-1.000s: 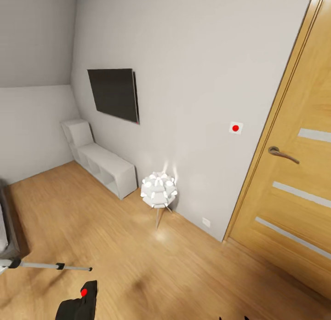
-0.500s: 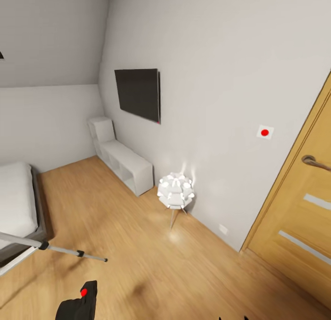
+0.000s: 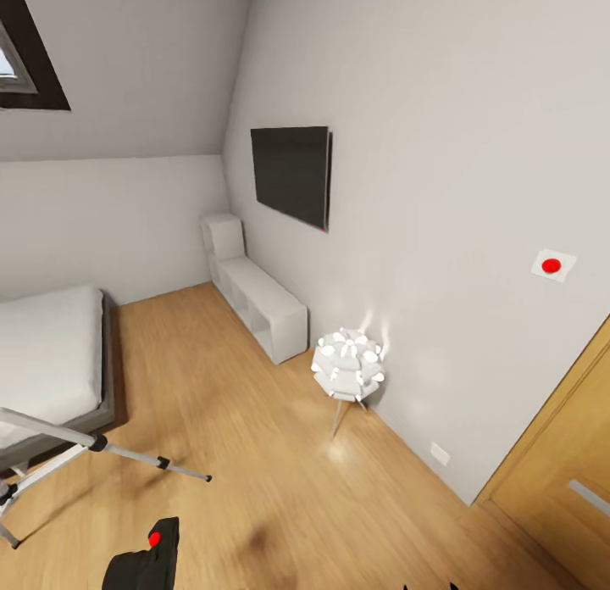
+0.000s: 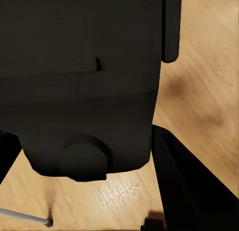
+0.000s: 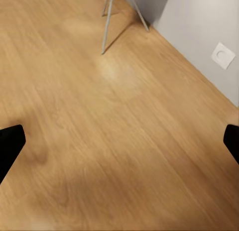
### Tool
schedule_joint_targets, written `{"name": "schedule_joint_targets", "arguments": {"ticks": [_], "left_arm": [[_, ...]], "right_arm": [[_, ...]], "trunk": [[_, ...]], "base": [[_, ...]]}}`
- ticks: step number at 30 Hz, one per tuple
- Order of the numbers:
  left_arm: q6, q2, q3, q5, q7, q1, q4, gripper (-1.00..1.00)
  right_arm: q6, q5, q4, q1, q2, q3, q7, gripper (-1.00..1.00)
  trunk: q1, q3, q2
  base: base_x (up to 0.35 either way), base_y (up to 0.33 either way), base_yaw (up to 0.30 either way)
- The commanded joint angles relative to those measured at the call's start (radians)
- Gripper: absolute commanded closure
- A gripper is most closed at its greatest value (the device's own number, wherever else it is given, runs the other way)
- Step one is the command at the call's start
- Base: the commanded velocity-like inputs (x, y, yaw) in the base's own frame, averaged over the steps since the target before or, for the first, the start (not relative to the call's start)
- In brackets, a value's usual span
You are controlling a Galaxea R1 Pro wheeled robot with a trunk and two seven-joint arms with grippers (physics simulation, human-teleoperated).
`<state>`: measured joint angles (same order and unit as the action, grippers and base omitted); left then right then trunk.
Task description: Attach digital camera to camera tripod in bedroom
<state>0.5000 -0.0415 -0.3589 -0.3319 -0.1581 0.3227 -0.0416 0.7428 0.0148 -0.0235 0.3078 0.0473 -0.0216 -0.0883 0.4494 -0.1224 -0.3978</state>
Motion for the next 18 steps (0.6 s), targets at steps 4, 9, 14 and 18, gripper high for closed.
{"name": "schedule_joint_targets", "arguments": {"ticks": [4,9,14,18], "left_arm": [[0.002,0.0,-0.008,-0.001,-0.007,0.001,0.0,1.0],[0.002,0.0,-0.008,-0.001,-0.008,0.001,0.0,1.0],[0.002,0.0,-0.008,-0.001,-0.008,0.001,0.0,1.0],[0.002,0.0,-0.008,-0.001,-0.008,0.001,0.0,1.0]], "right_arm": [[0.003,0.002,0.0,0.001,0.0,-0.003,-0.007,-1.0],[0.003,0.002,0.0,0.001,0.0,-0.003,-0.007,-1.0],[0.003,0.002,0.0,0.001,0.0,-0.003,-0.007,-1.0],[0.002,0.002,0.0,0.001,0.0,-0.003,-0.007,-1.0]], "trunk": [[0.001,-0.002,-0.002],[0.001,-0.002,-0.002],[0.001,-0.002,-0.002],[0.001,-0.002,-0.002]], "base": [[0.024,-0.228,0.288],[0.174,-0.249,0.288],[0.186,-0.25,0.288],[0.066,-0.248,0.288]]}}
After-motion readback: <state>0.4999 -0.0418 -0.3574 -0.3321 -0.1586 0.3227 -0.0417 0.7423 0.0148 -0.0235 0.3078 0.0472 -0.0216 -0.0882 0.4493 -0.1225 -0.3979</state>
